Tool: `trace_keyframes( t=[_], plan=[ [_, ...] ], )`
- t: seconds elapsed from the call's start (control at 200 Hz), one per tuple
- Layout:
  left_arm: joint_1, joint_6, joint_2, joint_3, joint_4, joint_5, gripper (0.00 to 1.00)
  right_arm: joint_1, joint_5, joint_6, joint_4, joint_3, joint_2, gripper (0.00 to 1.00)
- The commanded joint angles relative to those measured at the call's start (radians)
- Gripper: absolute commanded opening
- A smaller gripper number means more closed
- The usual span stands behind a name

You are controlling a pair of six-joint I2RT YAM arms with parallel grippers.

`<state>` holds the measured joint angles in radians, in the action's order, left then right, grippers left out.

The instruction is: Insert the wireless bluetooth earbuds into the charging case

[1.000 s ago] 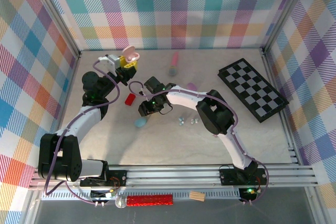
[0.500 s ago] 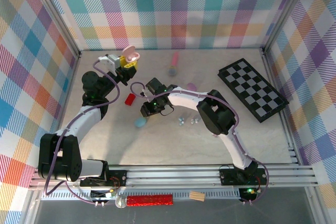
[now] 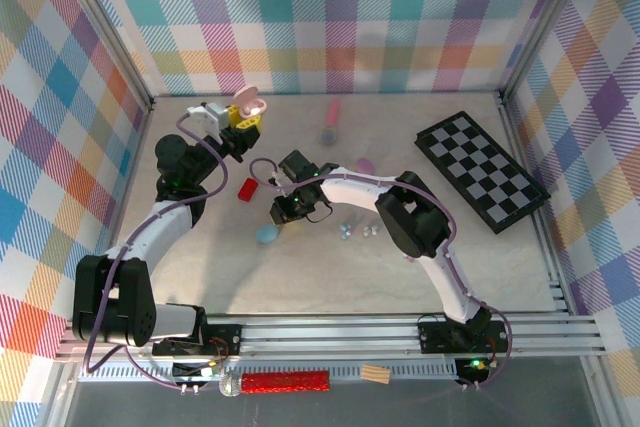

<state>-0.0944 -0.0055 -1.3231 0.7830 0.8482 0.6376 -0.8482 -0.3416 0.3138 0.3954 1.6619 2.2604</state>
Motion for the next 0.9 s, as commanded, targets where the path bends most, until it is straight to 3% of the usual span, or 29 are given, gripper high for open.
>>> trace_keyframes(
  t=[0.0,0.46,0.685,0.895],
  plan=[
    [0.013,0.031,0.038,0.02,-0.017,0.02,0.38,-0.002,0.02,0.019,0.003,-0.035,-0.053,0.23],
    [-0.048,0.121,0.053,-0.046,-0.104,-0.01,0.38,0.021,0.292,0.01,-0.08,-0.304,-0.348,0.23],
    [-0.108,0.142,0.045,-0.105,-0.114,-0.022,0.38,0.023,0.434,-0.091,-0.071,-0.413,-0.542,0.23],
    [-0.173,0.186,0.042,-0.16,-0.142,-0.046,0.37,0.023,0.48,-0.206,-0.124,-0.478,-0.708,0.22]
  ],
)
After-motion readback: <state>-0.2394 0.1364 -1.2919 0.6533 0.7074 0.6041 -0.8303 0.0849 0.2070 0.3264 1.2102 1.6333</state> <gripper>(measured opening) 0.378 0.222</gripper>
